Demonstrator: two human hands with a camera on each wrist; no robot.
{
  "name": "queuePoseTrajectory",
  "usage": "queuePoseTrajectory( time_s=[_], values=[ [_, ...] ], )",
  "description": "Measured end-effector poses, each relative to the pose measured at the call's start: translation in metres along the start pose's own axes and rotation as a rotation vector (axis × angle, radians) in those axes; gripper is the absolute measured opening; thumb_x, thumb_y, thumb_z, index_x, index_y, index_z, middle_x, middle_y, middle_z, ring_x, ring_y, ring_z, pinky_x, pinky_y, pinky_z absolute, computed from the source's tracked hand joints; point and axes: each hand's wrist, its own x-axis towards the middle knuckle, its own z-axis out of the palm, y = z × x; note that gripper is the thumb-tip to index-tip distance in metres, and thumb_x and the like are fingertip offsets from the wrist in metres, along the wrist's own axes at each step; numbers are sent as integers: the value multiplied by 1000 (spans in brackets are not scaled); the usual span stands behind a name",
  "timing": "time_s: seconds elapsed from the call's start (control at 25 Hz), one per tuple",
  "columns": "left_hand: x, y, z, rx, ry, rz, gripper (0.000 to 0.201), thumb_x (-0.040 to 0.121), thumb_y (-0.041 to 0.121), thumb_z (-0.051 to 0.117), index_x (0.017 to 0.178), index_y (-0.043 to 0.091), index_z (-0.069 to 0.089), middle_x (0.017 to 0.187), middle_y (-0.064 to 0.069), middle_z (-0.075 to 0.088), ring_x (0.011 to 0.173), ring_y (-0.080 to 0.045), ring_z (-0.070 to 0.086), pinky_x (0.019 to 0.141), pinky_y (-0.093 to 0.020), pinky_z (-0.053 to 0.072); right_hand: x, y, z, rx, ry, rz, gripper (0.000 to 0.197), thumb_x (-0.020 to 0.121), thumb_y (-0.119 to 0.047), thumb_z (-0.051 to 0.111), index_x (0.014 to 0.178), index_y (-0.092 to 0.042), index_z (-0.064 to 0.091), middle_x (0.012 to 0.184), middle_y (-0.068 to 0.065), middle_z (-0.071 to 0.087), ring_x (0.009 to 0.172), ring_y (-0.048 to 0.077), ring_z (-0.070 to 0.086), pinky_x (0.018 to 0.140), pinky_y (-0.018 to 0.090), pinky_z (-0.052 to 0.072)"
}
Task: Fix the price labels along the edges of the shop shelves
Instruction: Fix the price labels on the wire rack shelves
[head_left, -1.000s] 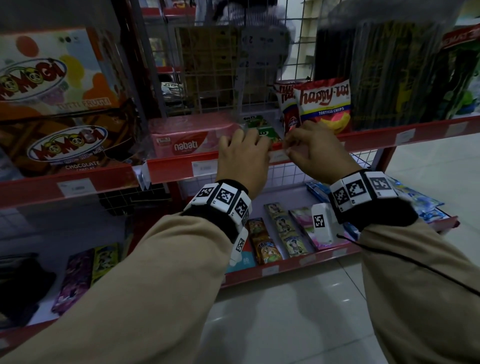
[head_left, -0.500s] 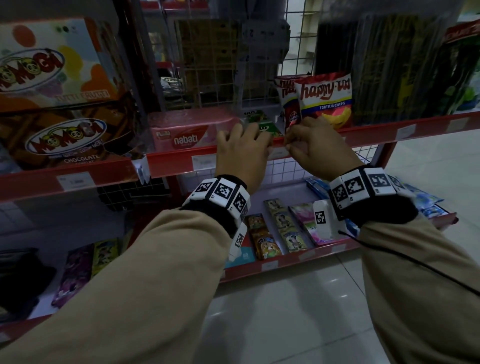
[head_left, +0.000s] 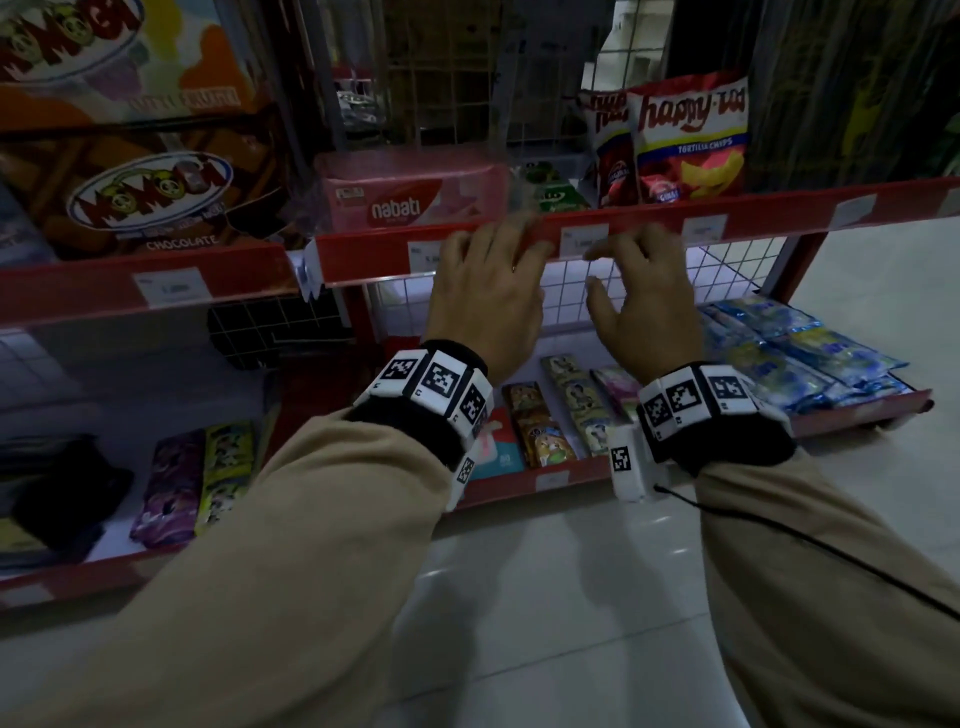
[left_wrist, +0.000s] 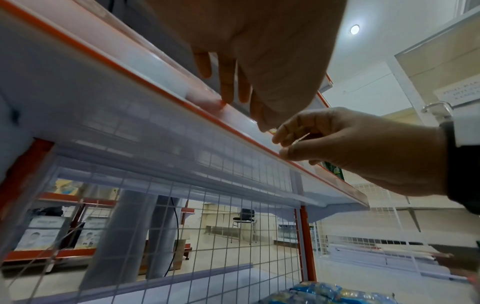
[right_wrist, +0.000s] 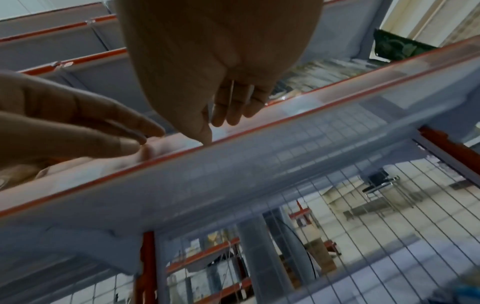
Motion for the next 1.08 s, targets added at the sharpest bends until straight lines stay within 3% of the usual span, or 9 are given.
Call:
queuePoseTrajectory(
  time_s=[0.16,0.24,0.36,0.52,0.64,0.76,0.96,1.08],
  values=[
    [-63,-12,20,-10,-67,51,39,81,22,58,120,16,60,133,-7,53,118,-27,51,98,-44,32,-60,-17,43,119,-222,11,19,82,-7,61,102,-7,63,102,14,56,98,31,52,78,28,37],
    [-104,-20,34,-17,-203,1,36,81,23,59,117,19,61,126,-3,56,113,-26,52,96,-42,30,-91,-27,65,151,-369,30,21,81,-5,62,101,-5,64,102,17,58,97,35,53,78,36,44],
    [-166,-31,56,-17,-502,-110,38,87,28,52,125,24,54,127,2,52,116,-23,47,99,-38,26,-136,-39,92,136,-606,34,24,82,-9,62,106,-8,63,109,14,58,105,35,51,84,41,44],
    [-224,-39,83,-121,-724,-223,45,91,31,48,135,23,43,138,2,42,123,-22,39,101,-35,31,-181,-48,117,73,-724,-128,32,78,-7,63,110,-4,62,110,18,58,98,37,52,83,43,47],
    [-246,-42,94,-118,-765,-222,55,90,29,49,143,19,34,145,0,35,131,-21,33,105,-34,28,-199,-51,128,37,-748,-144,47,75,-6,61,122,-6,59,120,17,55,101,35,52,84,43,48],
    [-261,-42,98,-108,-770,-246,63,88,28,50,146,18,28,148,0,31,132,-21,31,105,-32,27,-206,-53,134,10,-710,-155,50,74,-6,62,123,-6,58,122,18,55,101,37,54,81,45,50],
    [-261,-41,99,-80,-685,-268,61,86,28,52,143,18,33,143,-2,35,129,-23,32,101,-34,29,-218,-53,139,-70,-695,-146,56,75,-10,63,130,-8,54,129,19,52,108,39,53,83,47,48],
    [-257,-42,100,-34,-631,-299,59,84,30,54,140,19,37,140,-3,36,125,-25,32,97,-36,30,-219,-56,142,-111,-643,-115,57,72,-11,65,128,-11,56,125,19,53,102,38,54,78,44,47]
  ],
)
